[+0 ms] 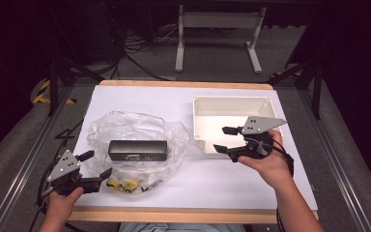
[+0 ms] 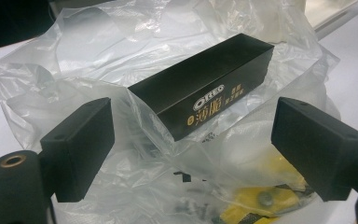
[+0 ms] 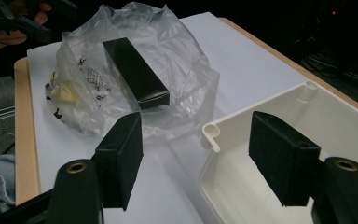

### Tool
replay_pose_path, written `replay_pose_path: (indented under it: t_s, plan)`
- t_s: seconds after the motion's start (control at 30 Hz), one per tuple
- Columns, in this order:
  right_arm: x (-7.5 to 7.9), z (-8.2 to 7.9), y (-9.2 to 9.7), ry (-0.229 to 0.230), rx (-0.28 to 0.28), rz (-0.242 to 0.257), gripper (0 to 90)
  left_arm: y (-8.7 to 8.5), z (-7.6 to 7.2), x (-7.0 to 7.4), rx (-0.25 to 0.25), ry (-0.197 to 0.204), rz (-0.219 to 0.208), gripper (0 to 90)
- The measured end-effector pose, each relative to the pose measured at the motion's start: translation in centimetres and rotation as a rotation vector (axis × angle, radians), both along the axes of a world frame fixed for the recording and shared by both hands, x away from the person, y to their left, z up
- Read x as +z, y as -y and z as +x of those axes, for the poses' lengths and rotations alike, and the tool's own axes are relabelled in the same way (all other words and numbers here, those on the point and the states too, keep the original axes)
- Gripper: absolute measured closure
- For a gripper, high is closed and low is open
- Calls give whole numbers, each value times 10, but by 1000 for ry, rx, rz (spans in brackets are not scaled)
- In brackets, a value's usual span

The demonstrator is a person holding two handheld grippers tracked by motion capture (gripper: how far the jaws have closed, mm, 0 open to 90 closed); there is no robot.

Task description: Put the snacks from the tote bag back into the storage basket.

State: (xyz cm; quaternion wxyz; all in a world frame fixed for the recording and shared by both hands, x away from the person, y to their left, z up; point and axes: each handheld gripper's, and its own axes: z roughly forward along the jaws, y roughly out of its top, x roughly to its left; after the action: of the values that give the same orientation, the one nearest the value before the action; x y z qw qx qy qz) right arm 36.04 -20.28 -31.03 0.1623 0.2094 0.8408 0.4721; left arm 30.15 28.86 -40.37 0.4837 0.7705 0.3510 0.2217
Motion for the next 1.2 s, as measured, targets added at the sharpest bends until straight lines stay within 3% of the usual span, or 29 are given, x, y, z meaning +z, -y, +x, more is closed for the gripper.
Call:
replay_pose_path:
  t_s: [0.4, 0.63, 0.7, 0.8, 1.07, 1.2]
  plan:
    - [12, 18, -36, -12, 56, -52, 376, -1, 0, 1, 3, 2, -5, 142]
    - [20, 26, -49, -4, 93, -51, 390, -1, 0, 1, 7, 3, -2, 143]
    - [21, 30, -54, -36, 99, -42, 425, -1, 0, 1, 8, 3, -4, 143]
    - [21, 33, -60, -40, 114, -47, 446, -1, 0, 1, 9, 3, -5, 143]
    - [24, 45, -77, -41, 149, -37, 408, 0, -1, 1, 3, 4, -3, 143]
    - [24, 52, -89, -36, 189, -56, 373, -1, -2, 0, -1, 1, -9, 142]
